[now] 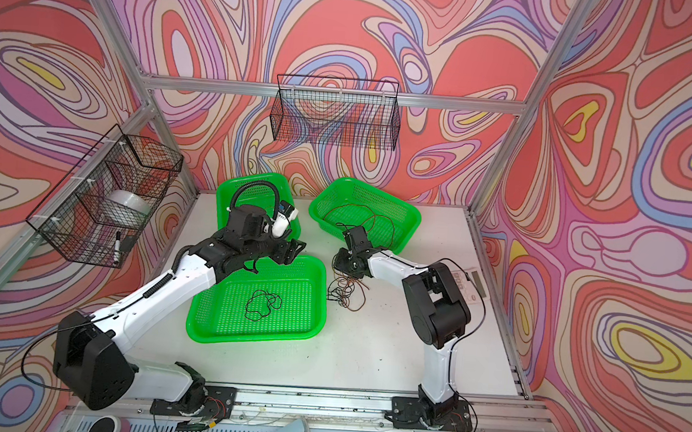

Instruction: Untangle the cables

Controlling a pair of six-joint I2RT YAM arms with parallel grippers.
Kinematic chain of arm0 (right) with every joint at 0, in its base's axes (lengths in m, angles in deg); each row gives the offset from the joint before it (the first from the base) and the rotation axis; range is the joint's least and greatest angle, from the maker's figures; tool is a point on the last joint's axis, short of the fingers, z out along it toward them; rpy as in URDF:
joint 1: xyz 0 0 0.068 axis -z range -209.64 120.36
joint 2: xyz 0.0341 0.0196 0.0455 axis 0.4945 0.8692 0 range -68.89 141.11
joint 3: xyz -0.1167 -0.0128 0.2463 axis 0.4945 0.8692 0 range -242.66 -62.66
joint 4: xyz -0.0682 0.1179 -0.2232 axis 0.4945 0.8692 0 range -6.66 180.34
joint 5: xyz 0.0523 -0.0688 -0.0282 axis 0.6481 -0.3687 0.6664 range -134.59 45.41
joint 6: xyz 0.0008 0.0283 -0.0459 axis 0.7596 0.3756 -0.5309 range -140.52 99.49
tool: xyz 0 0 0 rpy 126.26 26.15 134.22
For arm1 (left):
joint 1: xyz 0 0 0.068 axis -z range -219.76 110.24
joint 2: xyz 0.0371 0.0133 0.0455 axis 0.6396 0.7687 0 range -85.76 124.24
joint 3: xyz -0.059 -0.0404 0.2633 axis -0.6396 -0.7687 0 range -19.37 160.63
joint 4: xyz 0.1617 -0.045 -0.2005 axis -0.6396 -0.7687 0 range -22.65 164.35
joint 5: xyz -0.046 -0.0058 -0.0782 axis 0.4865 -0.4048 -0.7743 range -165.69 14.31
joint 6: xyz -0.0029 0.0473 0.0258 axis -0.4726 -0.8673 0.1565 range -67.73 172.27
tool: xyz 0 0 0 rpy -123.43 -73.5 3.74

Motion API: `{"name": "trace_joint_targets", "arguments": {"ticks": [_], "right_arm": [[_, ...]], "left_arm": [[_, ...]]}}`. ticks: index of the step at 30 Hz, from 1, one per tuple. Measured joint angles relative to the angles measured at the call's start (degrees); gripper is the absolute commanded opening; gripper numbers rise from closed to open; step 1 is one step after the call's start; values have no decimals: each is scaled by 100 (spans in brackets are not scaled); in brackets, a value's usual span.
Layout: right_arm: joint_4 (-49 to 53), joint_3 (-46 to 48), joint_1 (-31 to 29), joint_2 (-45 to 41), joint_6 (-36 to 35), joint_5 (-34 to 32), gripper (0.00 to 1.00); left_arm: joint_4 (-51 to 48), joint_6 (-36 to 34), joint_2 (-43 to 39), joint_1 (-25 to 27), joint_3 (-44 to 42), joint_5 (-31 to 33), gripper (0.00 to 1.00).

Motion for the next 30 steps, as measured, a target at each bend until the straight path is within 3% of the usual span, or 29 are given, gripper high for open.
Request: {"name": "trace_joint_targets", "arguments": {"ticks": [10, 20, 30], "right_arm": [[-308, -22, 0, 96, -68, 120, 1], [-557, 258, 0, -92, -302, 249, 0], [-977, 986, 0, -2081, -850, 295, 0]], "left_arm": [[0, 2, 0, -15, 0, -7, 74], [2, 87, 0, -9, 0, -94, 73], [544, 376, -264, 323, -280, -361, 73]]}}
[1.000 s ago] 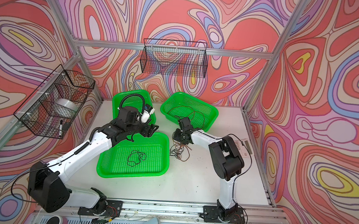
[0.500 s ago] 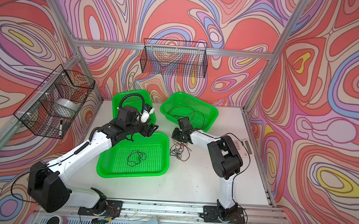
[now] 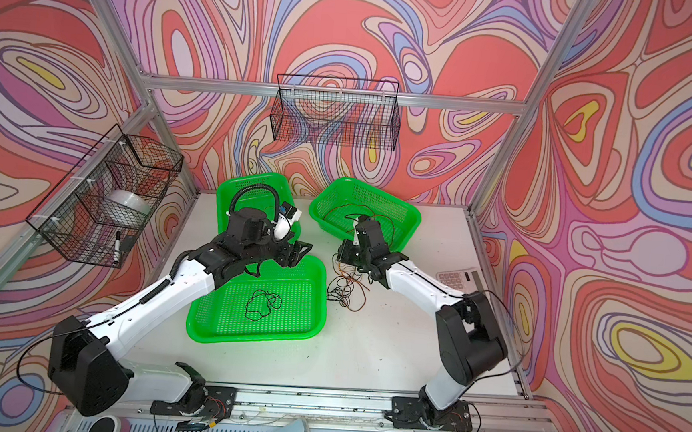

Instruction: Untangle the cables

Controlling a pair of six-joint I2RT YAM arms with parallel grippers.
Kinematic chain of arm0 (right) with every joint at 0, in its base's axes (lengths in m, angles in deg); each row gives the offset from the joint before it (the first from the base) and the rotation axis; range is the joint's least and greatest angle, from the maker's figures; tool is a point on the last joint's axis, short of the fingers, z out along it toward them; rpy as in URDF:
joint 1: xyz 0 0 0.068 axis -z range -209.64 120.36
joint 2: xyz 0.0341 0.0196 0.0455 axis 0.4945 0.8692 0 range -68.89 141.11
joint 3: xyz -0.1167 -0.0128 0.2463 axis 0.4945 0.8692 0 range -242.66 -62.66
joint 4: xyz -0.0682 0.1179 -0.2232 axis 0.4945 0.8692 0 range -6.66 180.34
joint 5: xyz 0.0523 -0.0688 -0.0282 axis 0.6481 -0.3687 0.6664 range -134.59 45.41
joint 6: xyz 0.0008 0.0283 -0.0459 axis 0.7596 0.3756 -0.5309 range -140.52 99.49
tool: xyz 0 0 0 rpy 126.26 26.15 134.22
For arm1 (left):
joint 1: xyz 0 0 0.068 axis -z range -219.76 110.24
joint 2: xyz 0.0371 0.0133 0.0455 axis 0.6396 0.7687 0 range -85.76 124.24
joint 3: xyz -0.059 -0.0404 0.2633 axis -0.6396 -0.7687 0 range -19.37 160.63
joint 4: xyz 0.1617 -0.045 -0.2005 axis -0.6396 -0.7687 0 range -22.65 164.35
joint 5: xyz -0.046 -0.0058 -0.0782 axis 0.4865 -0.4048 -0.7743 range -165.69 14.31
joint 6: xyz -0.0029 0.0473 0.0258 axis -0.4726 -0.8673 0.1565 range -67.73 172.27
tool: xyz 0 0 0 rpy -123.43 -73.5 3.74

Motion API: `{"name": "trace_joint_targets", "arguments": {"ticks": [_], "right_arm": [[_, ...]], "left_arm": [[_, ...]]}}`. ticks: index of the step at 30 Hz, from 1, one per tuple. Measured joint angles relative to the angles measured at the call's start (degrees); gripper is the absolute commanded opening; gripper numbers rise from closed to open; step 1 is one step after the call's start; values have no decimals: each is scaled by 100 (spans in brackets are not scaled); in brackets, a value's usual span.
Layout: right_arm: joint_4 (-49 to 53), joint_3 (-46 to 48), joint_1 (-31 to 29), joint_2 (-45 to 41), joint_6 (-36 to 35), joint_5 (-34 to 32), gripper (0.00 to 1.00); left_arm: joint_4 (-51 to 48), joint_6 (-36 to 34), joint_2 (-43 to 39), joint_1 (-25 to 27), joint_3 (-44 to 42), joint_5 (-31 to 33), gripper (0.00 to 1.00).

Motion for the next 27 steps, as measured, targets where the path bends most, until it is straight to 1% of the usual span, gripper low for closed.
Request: {"name": "trace_joint_targets", "arguments": {"ticks": [5, 9, 14, 18, 19, 21, 23, 24, 25, 27], "right_arm": [[-229, 74, 0, -876, -177, -96, 0], [-155, 28, 0, -1202, -267, -168, 0], [-24, 15, 0, -1519, -295, -170, 0], [179, -105, 0, -1720, -306, -175, 0], [225, -140, 0, -1770, -313, -179, 0], [282, -173, 0, -1878, -332, -192, 0], [343, -173, 0, -1993, -348, -210, 0], [380, -173, 0, -2037, -356, -212, 0], [411, -173, 0, -2076, -365, -216, 0], [474, -173, 0, -2140, -393, -221, 0]], "left_arm": [[616, 192, -138, 376, -313, -87, 73], [1008, 321, -48, 717, -367, -63, 74], [1705, 442, 385, 1147, -367, 101, 74], [2122, 518, 802, 1290, -348, 245, 74], [2188, 549, 907, 1296, -317, 282, 72], [2277, 595, 1121, 1296, -210, 343, 65], [2328, 634, 1340, 1307, -9, 378, 48], [2356, 649, 1429, 1316, 98, 385, 42], [2378, 658, 1508, 1329, 208, 382, 37], [2439, 688, 1615, 1364, 402, 382, 31]]}}
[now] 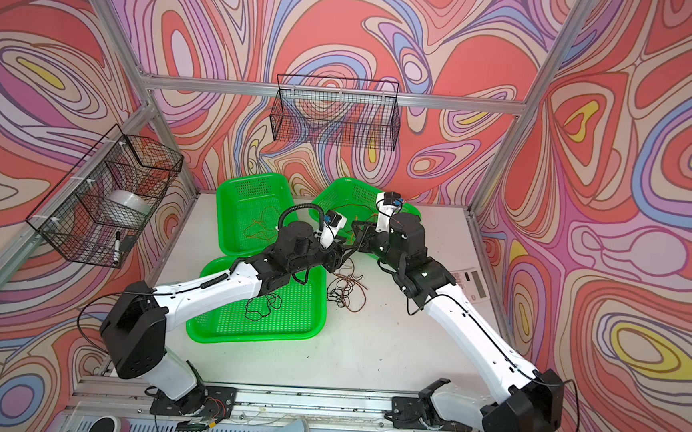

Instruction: Untangle the cables

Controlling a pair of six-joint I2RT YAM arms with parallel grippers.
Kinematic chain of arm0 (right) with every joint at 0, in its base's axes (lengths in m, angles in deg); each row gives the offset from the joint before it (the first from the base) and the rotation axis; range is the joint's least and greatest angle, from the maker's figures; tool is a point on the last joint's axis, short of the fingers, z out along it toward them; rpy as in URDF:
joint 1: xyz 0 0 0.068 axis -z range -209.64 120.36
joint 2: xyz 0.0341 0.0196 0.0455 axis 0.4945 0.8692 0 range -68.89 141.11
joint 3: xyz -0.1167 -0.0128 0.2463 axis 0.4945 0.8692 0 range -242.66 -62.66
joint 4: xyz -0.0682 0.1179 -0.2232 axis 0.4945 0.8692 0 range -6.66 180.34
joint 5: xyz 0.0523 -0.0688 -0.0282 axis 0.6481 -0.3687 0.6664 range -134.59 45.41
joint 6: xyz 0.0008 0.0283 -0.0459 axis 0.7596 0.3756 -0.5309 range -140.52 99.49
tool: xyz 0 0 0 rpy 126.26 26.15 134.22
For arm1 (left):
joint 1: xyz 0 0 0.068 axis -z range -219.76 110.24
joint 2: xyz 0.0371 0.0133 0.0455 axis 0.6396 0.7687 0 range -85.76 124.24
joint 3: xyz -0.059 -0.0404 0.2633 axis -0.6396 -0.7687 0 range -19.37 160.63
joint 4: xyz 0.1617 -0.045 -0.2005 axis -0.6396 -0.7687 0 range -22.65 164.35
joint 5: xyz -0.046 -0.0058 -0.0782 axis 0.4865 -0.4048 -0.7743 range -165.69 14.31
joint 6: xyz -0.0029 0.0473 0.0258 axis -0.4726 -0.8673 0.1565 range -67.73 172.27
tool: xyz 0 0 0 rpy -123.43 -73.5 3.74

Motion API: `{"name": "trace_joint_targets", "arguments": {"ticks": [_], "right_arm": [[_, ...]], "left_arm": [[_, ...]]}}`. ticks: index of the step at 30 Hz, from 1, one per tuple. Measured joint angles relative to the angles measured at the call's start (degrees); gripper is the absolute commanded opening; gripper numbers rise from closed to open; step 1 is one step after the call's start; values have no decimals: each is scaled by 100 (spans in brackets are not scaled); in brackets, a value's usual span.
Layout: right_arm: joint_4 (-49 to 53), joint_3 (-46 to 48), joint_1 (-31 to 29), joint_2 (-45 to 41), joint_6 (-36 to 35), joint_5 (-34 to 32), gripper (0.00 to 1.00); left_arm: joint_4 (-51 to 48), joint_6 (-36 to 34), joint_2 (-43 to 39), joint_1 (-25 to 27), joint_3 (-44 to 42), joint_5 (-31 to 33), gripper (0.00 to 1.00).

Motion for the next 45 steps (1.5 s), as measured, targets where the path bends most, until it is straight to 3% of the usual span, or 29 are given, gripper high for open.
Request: {"name": "trace_joint_targets", "arguments": {"ticks": [5, 11, 14, 22, 26, 34, 39, 41, 45], "right_arm": [[129, -2, 0, -81, -68, -2, 0], [262, -2, 0, -256, -310, -55, 1], [352, -7, 0, -372, -542, -151, 24], [573, -68, 26, -688, -1281, -713, 61], [389, 111, 55, -1003, -1561, -938, 72], [520, 809, 142, -1325, -1954, -1401, 80], [590, 1032, 885, -1534, -2044, -1545, 83], [483, 1213, 1075, -1690, -2111, -1368, 82], [-114, 1670, 1104, -1615, -2245, -245, 81]], "left_arm": [[87, 11, 44, 39, 208, -7, 0], [70, -13, 44, 50, 330, -144, 0], [-52, -81, 37, 81, 494, -225, 0], [-866, -472, -151, 264, 1300, -323, 0], [-1368, -645, -192, 297, 1744, -302, 0], [-2000, -951, -192, 304, 2865, -297, 0], [-2422, -1095, -192, 304, 3412, -299, 0], [-2520, -1130, -188, 304, 3585, -302, 0], [-2732, -1180, -168, 308, 3910, -308, 0]]}}
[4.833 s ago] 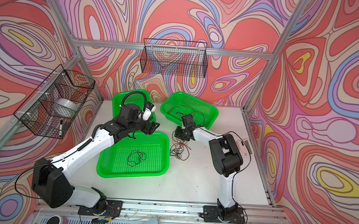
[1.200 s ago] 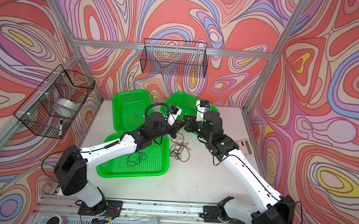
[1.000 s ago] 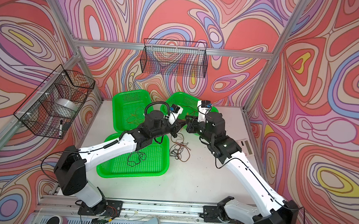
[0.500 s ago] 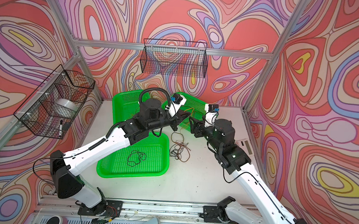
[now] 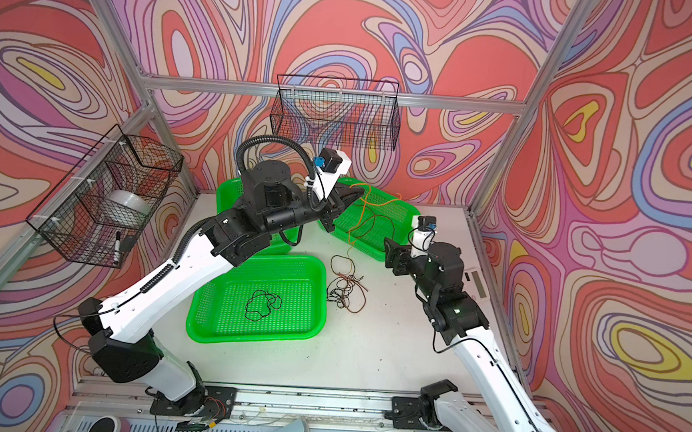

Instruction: Untangle the cables

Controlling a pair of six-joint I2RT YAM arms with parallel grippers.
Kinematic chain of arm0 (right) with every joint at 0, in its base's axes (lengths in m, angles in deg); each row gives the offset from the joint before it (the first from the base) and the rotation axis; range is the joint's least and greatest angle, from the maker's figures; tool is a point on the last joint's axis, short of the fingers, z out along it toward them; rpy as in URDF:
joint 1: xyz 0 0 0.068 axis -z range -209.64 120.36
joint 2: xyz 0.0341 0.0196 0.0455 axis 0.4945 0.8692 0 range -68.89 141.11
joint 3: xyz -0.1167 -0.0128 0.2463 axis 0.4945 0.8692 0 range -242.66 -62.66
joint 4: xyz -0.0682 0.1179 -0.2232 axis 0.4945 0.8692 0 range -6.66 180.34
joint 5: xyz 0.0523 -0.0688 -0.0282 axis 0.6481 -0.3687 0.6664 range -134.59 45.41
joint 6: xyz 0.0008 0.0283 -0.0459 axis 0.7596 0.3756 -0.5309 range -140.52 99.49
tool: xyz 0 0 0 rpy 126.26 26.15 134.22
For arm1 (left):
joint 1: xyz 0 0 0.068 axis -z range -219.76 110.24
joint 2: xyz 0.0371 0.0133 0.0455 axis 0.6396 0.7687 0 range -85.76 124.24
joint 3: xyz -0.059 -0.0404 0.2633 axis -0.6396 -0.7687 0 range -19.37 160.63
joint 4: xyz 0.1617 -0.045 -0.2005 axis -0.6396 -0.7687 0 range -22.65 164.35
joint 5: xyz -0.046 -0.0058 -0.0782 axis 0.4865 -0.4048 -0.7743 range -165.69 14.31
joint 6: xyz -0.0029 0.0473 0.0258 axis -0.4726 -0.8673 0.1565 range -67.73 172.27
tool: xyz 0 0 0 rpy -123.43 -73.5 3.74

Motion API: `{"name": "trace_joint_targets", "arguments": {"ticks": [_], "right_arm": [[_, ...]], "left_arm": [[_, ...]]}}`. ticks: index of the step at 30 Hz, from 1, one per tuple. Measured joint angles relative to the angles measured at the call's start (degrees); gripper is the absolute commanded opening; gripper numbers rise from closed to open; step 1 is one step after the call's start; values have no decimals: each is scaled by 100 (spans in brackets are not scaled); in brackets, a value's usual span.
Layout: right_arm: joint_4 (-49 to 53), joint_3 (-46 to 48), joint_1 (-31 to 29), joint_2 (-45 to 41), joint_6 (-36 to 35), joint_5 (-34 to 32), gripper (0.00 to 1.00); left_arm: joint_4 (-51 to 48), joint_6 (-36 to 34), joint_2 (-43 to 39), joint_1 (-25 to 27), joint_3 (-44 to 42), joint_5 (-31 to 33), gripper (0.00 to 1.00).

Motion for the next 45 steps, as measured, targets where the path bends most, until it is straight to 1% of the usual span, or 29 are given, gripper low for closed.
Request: {"name": "trace_joint_targets", "arguments": {"ticks": [3, 7, 13, 15, 19, 20, 22, 26, 31, 32, 39, 42, 45], "right_arm": [[-501, 345, -4, 374, 68, 765, 81], [-1130, 623, -4, 997, 232, 1515, 83], [-2031, 728, -4, 2031, 452, 2098, 81], [-2382, 846, -4, 2374, 553, 2205, 79], [-2791, 903, -7, 3047, 745, 2170, 72], [-2881, 892, -9, 3217, 811, 2162, 69], [-3008, 852, -35, 3517, 918, 2127, 60], [-3023, 612, -122, 3950, 1036, 1954, 24], [-2916, 341, -166, 4000, 1047, 1696, 1], [-2914, 313, -166, 3987, 1058, 1683, 0], [-2636, 199, -166, 3866, 938, 1650, 0], [-2232, 76, -166, 3611, 826, 1558, 0], [-1797, -243, -151, 3268, 704, 1447, 0]], "left_arm": [[-157, -39, 52, 22, 249, -20, 0], [-313, -107, 107, 66, 461, -28, 0], [-503, -170, 236, 118, 752, -39, 0], [-538, -184, 256, 131, 820, -39, 0], [-542, -181, 256, 144, 857, -48, 0], [-555, -181, 256, 144, 874, -57, 0], [-590, -173, 258, 144, 933, -63, 0], [-590, -136, 245, 144, 997, -81, 0], [-581, -133, 149, 144, 872, -50, 0], [-581, -133, 101, 144, 809, -35, 0], [-588, -173, -107, 144, 651, 114, 0], [-601, -234, -219, 142, 555, 229, 0], [-636, -273, -417, 109, 339, 326, 0]]}}
